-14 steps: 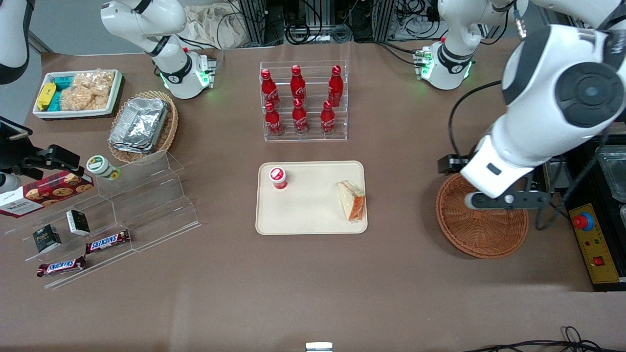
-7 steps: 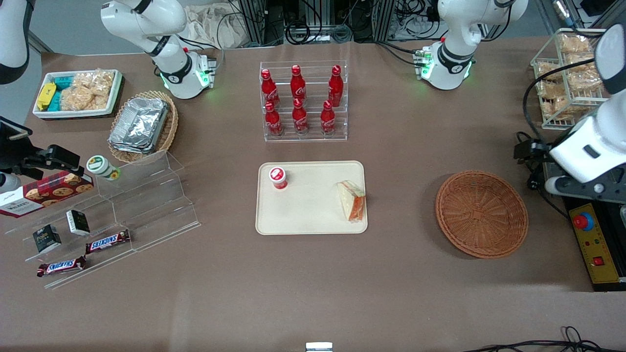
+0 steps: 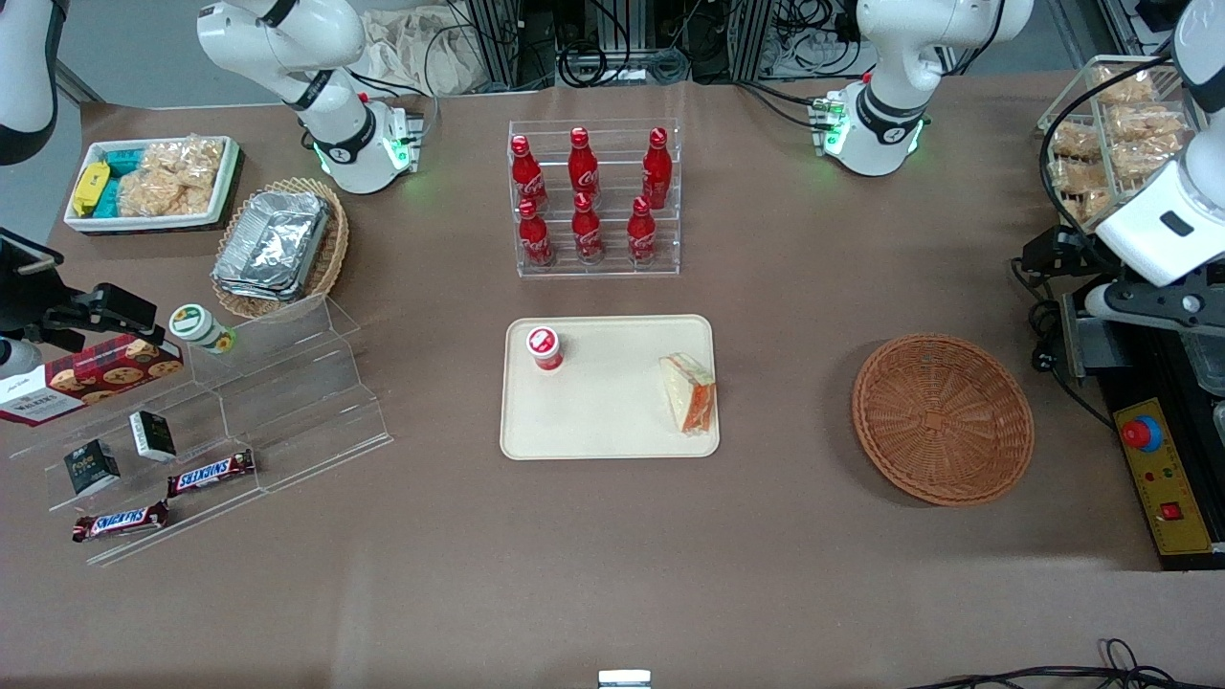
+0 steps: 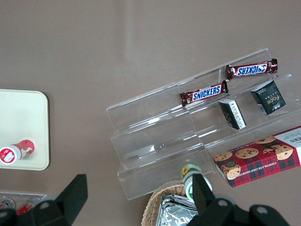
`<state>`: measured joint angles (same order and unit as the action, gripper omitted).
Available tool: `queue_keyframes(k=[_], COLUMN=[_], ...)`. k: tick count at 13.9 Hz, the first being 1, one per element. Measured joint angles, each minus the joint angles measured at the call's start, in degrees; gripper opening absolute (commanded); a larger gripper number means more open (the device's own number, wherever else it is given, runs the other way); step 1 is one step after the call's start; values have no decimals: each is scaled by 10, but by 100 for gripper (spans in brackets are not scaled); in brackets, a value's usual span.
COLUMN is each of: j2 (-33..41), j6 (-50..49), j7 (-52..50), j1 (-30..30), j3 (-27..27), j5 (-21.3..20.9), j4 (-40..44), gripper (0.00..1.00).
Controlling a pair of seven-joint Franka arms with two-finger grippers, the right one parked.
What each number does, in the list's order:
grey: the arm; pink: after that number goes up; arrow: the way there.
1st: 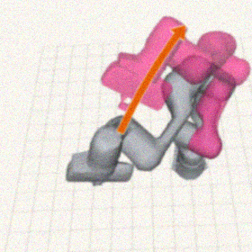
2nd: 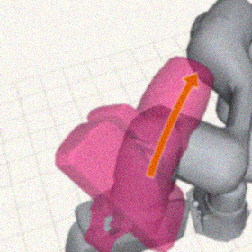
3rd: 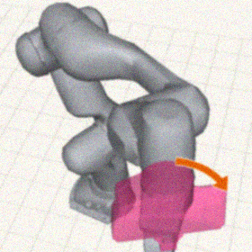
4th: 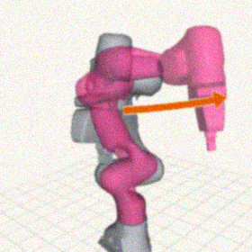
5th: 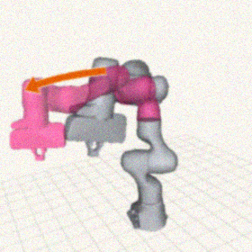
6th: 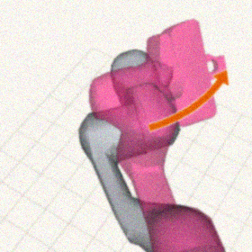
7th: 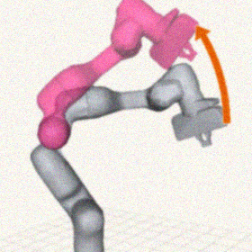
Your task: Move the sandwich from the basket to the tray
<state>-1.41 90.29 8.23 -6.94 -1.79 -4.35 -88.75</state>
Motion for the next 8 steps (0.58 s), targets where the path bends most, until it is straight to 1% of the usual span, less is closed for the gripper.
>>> queue_keyframes(k=[5,8], j2=[31,40], j6=[18,35], j7=[-56,-62], j1=[0,0], j3=[0,0], j5=[24,26], j4=[-41,-61], gripper=[100,100])
